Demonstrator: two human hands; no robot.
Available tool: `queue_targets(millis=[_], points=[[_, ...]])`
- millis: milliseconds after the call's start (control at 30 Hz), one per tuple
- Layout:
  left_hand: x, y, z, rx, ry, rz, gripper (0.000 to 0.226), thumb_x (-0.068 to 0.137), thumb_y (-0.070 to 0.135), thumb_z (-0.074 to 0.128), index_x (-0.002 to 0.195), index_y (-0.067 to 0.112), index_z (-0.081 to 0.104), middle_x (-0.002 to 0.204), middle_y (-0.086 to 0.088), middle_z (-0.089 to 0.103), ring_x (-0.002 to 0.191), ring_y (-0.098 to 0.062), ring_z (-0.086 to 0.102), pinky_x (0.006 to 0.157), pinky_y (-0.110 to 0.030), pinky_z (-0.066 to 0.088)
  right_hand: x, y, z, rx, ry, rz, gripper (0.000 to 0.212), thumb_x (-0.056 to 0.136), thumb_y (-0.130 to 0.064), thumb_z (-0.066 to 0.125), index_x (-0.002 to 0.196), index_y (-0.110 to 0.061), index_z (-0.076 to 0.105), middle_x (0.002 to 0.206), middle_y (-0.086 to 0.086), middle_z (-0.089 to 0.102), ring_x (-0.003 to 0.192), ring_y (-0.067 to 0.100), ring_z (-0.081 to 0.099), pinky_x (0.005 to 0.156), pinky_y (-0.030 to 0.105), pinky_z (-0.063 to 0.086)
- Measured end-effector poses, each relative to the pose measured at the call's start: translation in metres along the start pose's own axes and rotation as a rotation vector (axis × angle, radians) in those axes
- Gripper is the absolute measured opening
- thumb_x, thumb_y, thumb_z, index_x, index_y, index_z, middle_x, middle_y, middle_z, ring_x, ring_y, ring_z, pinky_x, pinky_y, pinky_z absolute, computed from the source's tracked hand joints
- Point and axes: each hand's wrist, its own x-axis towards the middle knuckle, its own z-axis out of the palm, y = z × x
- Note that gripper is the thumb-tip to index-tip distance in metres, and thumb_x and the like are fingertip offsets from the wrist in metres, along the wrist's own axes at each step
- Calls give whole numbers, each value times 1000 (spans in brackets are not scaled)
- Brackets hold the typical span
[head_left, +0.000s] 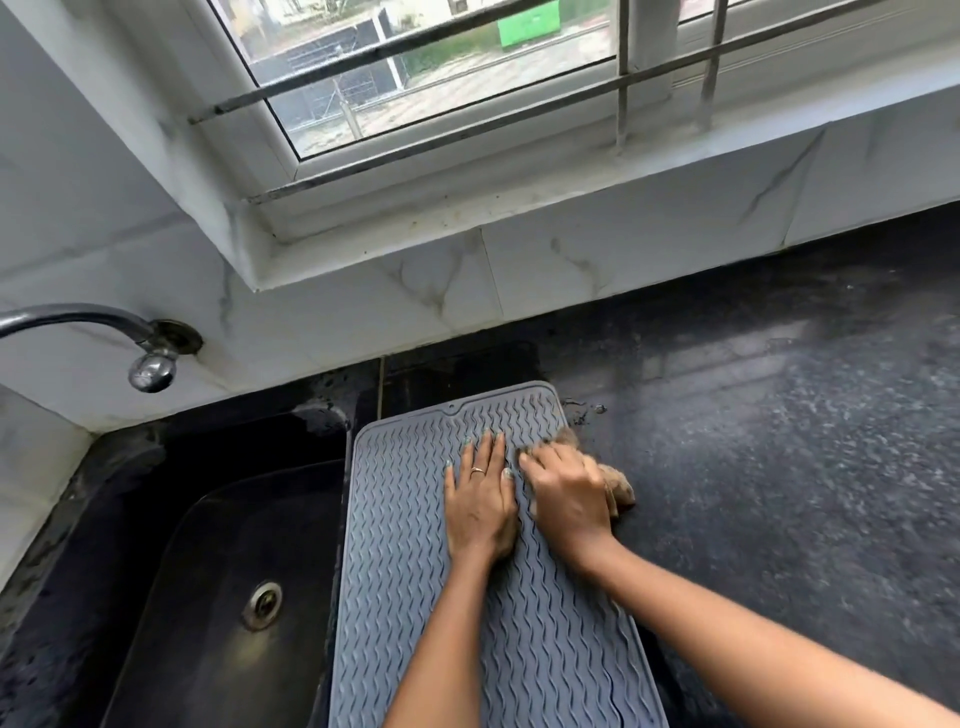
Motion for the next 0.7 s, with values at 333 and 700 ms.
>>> queue_targets(millis=[333,700], points=[[-20,1,-10,-93,-8,63,54,101,31,30,151,29,10,156,15,0,148,-11,0,118,-33,-9,14,7,-41,348,-77,224,29,81,-9,52,92,-24,74,96,-5,73,92,15,61,85,32,46],[-38,-9,-1,-37,19,111,54,102,31,26,151,31,4,154,21,-4,143,1,-6,119,-29,-3,17,3,3,122,-125,124,40,71,-5,56,107,-19,69,111,1,68,106,23,58,88,38,45]])
